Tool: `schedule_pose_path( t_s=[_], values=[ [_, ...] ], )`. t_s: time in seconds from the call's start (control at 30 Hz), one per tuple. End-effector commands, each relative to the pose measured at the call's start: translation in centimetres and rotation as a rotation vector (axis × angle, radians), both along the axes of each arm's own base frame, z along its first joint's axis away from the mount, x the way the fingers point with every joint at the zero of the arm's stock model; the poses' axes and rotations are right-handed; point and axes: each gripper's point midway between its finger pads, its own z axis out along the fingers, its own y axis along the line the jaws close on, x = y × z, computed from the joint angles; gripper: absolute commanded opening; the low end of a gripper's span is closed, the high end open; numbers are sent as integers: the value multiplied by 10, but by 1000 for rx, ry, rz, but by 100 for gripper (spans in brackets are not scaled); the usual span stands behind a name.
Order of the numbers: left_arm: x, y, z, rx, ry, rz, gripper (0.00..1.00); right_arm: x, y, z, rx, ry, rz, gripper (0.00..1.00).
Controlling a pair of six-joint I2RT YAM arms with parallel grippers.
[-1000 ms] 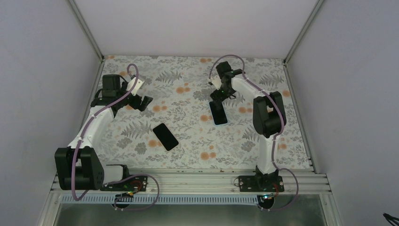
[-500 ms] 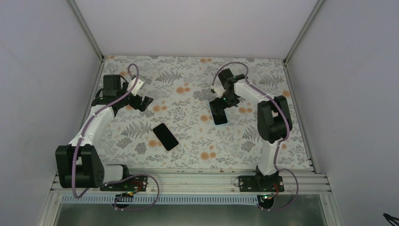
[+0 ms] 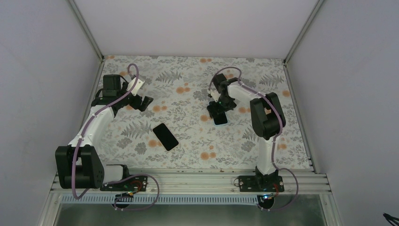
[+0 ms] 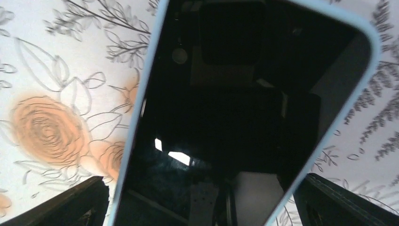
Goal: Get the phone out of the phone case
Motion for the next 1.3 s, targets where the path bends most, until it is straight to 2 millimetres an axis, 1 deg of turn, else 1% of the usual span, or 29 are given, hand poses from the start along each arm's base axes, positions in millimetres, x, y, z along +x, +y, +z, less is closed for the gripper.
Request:
schedule_pose_path(
  t_s=[0.0,0.07,0.2,0.3,0.37,0.5,0.57,0.67,0.73,0.77,0.8,0.87,0.93,1.03,1.1,1.17,1.27],
  values=[
    [0,0,5,-11,-24,1,100,-1,9,-13,-17,16,1,100],
    [0,0,4,-7,-22,3,100,-2,10,-19,-33,18,10,100],
    [0,1,2,-7,-19,6,100,4,7,-28,-89,-8,18,100],
    [1,1,1,-1,-20,7,100,9,-3,-33,-168,-44,50,100],
    [1,2,1,3,-21,8,100,8,-13,-34,-204,-70,87,94],
    [-1,0,1,11,-22,-17,100,0,-24,-32,-177,-78,156,92],
    [-1,-2,2,12,-17,-39,100,-4,-29,-32,-170,-85,180,86],
    [2,-10,6,-3,-2,-87,100,-6,-37,-36,-173,-91,196,79],
    [4,-18,10,-31,18,-127,100,-5,-40,-37,-187,-109,204,78],
    [7,-24,17,-49,15,-150,100,-2,-41,-37,-195,-123,207,78],
    [9,-29,21,-69,28,-165,100,1,-40,-34,-196,-139,208,78],
    [12,-47,29,-121,67,-224,100,8,-36,-23,-185,-183,214,75],
    [16,-66,33,-165,131,-276,100,17,-28,-2,-159,-257,228,73],
    [20,-96,33,-240,258,-365,100,22,-12,28,-117,-347,250,71],
    [26,-113,26,-273,336,-393,100,24,-2,46,-88,-398,254,71],
    [32,-128,13,-301,442,-410,100,25,9,61,-54,-434,256,69],
    [40,-147,1,-364,559,-446,100,24,21,74,-30,-474,264,69]
  ],
)
